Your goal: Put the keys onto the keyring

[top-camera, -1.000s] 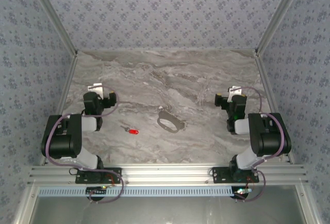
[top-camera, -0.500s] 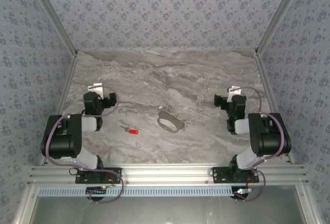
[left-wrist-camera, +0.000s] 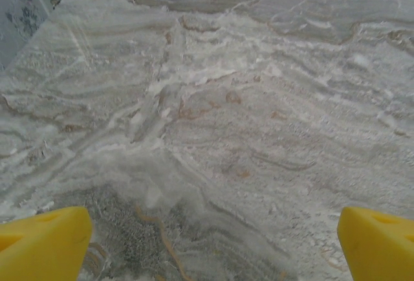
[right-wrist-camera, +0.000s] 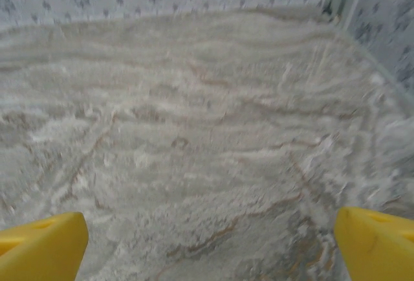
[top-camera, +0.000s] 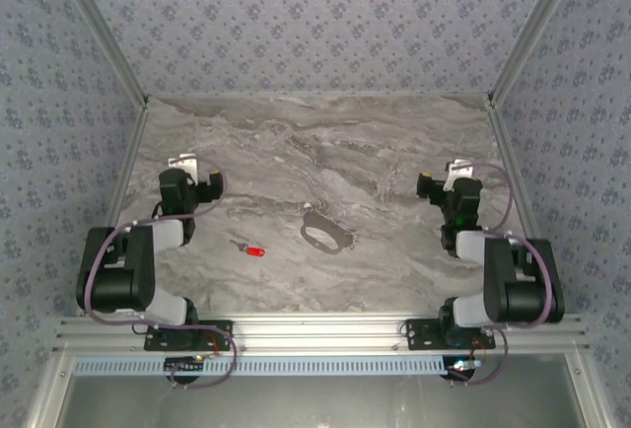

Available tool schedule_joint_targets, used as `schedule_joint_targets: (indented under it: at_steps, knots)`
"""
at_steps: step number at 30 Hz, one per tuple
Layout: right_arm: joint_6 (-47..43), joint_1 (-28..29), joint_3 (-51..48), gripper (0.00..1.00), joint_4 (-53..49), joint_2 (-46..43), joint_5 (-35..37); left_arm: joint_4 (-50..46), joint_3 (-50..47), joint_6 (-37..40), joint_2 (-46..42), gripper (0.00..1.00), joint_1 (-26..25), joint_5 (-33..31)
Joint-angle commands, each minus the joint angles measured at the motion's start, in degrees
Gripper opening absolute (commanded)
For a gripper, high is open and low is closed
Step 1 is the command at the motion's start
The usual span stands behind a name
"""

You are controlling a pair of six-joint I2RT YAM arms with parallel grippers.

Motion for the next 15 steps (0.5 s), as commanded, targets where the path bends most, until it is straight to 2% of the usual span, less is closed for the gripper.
schedule_joint_targets:
  at_steps: [1, 5, 7, 8, 11, 15]
  knots:
    - [4.5, -0.1, 4.9, 1.0, -13.8, -7.5, 2.0, -6.2, 2.5, 1.1, -3.9, 0.98, -1.3, -3.0]
    - [23.7, -5.2, 8.0, 1.0, -24.6, -14.4, -1.7, -15.7, 6.6, -0.2, -7.7, 0.98, -3.1, -6.0]
    - [29.1, -8.9, 8.5, 1.0, -26.2, -15.5, -9.8, -20.6, 9.0, -1.9, -9.6, 0.98, -4.3, -6.5]
    - [30.5, -10.5, 8.9, 1.0, -27.0, -15.7, -14.3, -22.6, 9.9, -2.9, -10.8, 0.98, -5.1, -6.9]
    - [30.3, -11.5, 9.2, 1.0, -28.7, -16.3, -22.2, -27.0, 11.7, -6.3, -14.3, 0.98, -8.4, -7.6]
    - [29.6, -10.1, 8.1, 0.97, -30.7, -17.5, -28.0, -36.8, 15.6, -11.8, -18.2, 0.98, -13.9, -9.4]
